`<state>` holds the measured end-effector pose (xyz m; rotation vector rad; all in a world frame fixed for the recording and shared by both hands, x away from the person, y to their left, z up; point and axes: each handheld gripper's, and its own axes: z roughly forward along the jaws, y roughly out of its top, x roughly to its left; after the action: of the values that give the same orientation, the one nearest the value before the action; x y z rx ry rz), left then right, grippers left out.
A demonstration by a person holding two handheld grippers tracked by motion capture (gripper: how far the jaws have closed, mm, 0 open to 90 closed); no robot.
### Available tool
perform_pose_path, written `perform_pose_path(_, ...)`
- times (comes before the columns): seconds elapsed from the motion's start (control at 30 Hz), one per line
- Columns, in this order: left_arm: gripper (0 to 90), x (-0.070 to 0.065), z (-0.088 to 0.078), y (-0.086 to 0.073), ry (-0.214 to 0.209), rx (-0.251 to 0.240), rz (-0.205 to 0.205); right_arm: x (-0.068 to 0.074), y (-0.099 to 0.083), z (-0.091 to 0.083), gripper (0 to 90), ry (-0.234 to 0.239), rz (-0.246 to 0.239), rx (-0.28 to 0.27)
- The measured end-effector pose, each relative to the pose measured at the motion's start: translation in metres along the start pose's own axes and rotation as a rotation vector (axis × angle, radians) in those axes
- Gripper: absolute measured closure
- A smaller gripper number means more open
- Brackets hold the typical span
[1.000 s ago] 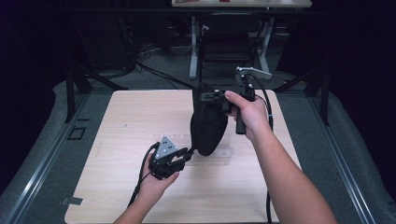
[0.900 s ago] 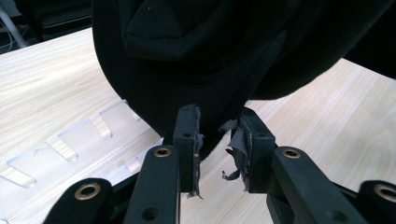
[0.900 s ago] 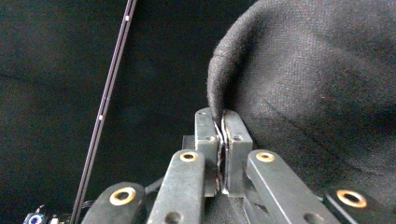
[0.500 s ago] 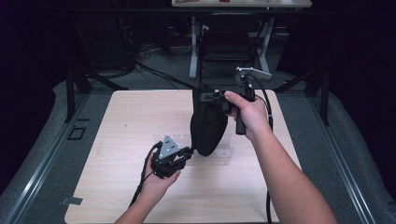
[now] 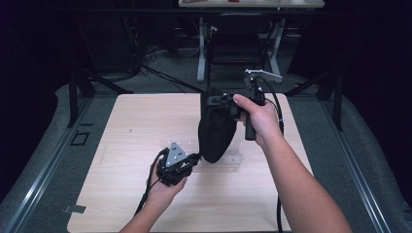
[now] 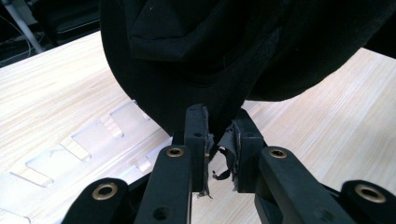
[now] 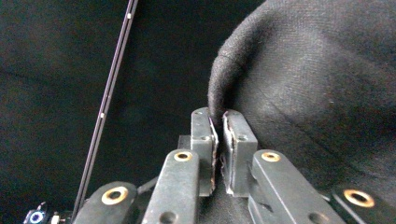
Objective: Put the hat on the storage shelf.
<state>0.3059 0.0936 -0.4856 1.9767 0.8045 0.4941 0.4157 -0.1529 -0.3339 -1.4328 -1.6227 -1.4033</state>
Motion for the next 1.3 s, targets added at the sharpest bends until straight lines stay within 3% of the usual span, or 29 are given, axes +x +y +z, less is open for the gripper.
perform_pose_path(0.23,82.0,0.000,-0.002,-0.002,0.021,0.008,0.020,0.004,0.001,-0.011,73.2,0.042,-0.004,-0.027)
perform_pose_path(0.37,84.1,0.001,-0.003,-0.004,0.054,0.012,0.045,0.004,0.000,-0.017,73.0,0.041,-0.011,-0.035)
perform_pose_path(0.6,84.7,0.006,-0.004,-0.013,0.071,0.033,0.056,0.001,0.000,-0.027,72.8,0.041,-0.020,-0.025)
perform_pose_path(0.77,84.7,0.007,-0.002,-0.019,0.066,0.039,0.040,-0.002,0.000,-0.031,72.5,0.046,-0.017,-0.005)
perform_pose_path(0.93,84.2,0.013,0.000,-0.027,0.058,0.044,-0.004,-0.005,0.000,-0.035,71.2,0.034,-0.022,0.012)
perform_pose_path(0.97,83.9,0.016,0.002,-0.030,0.061,0.051,-0.011,-0.005,-0.002,-0.033,70.7,0.010,-0.015,-0.057)
perform_pose_path(1.0,83.9,0.017,0.002,-0.032,0.058,0.054,-0.020,-0.005,-0.002,-0.033,70.7,0.010,-0.015,-0.057)
perform_pose_path(1.03,83.6,0.018,0.002,-0.034,0.059,0.044,-0.031,-0.005,-0.001,-0.037,70.6,0.007,-0.025,-0.009)
perform_pose_path(1.07,83.2,0.020,0.002,-0.038,0.057,0.043,-0.052,-0.006,-0.002,-0.040,70.4,-0.011,-0.035,0.002)
perform_pose_path(1.1,82.9,0.020,0.002,-0.039,0.059,0.042,-0.053,-0.005,-0.004,-0.037,70.4,-0.007,-0.026,-0.055)
perform_pose_path(1.17,82.4,0.022,0.001,-0.042,0.055,0.054,-0.038,-0.006,-0.004,-0.040,70.2,-0.015,-0.027,-0.057)
perform_pose_path(1.3,80.4,0.023,-0.001,-0.048,0.057,0.052,-0.052,-0.008,-0.006,-0.045,69.9,-0.024,-0.027,-0.069)
